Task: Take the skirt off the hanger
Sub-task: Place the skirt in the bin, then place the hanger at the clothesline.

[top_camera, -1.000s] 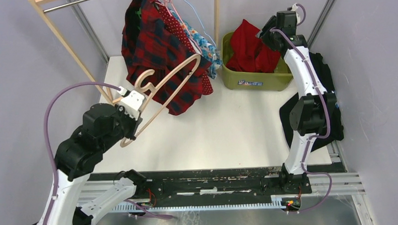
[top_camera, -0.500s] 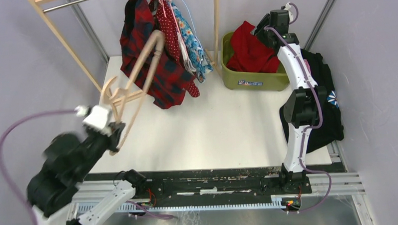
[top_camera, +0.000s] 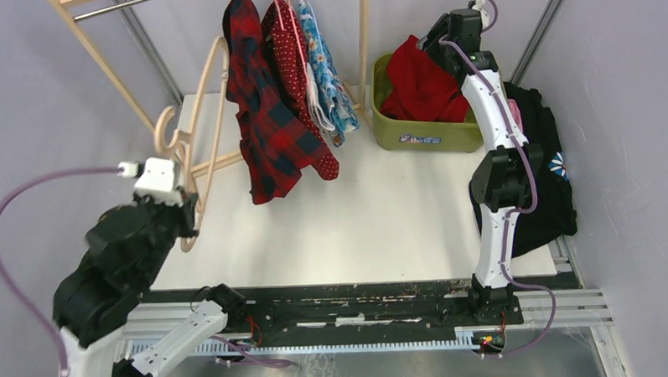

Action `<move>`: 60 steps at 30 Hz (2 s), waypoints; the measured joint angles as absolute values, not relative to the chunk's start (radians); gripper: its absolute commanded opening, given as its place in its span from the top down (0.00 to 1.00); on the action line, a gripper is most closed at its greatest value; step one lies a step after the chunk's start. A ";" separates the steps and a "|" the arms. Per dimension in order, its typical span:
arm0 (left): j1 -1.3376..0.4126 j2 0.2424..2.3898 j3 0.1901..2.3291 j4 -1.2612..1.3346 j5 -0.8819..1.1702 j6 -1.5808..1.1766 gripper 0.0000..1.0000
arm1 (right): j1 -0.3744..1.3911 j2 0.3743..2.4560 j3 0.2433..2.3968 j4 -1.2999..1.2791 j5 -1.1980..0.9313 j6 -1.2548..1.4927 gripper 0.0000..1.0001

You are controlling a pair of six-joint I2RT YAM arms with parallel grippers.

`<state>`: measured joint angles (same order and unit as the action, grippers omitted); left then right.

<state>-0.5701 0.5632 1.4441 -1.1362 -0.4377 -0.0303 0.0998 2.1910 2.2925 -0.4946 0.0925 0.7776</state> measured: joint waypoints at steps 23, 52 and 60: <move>-0.156 1.296 1.805 -0.978 -0.379 0.001 0.97 | 0.116 2.222 2.336 -0.423 0.070 0.838 0.38; 0.078 1.491 1.753 -0.513 -0.111 -0.053 0.97 | 0.100 2.242 2.325 -0.392 -0.001 0.882 0.41; 0.146 1.431 1.672 -0.465 -0.108 -0.086 0.97 | 0.096 2.242 2.297 -0.389 -0.004 0.882 0.42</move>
<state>0.1455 1.4315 1.6718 -0.4648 -0.1081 -0.0860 0.0963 2.2417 2.2974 -0.3889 -0.0044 0.8822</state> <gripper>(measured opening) 0.142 0.583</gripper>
